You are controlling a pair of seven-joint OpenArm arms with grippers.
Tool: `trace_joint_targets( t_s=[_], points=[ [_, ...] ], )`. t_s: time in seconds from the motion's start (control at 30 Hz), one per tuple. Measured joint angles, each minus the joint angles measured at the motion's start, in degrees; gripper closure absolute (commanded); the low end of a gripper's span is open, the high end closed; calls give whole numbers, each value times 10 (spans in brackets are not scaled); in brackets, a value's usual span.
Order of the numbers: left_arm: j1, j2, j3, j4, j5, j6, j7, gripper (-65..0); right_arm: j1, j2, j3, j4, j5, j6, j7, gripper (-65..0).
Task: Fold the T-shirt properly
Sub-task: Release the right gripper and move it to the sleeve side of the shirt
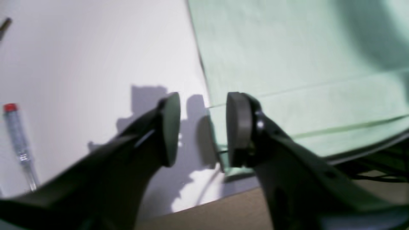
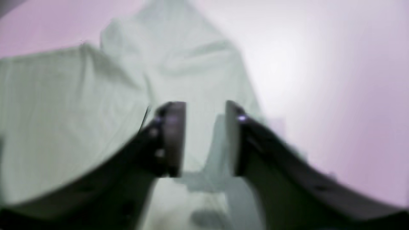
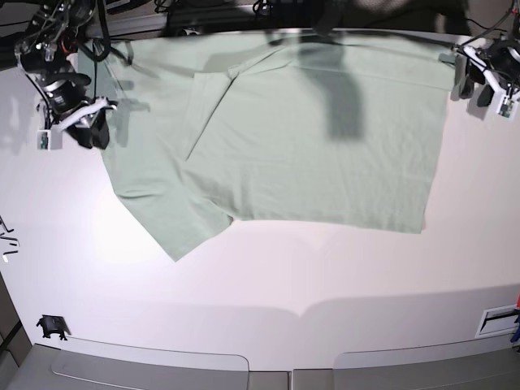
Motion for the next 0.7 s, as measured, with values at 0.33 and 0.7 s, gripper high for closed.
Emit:
trace_joint_targets(
  t_s=[0.33,0.7],
  points=[
    [0,0,-3,0,0,0,0,-248,115,7,0,-141,-53,-5,86,-306],
    [0,0,-3,0,0,0,0,-248,300,88,-110,-516,-33,-2,87,-306]
  ],
)
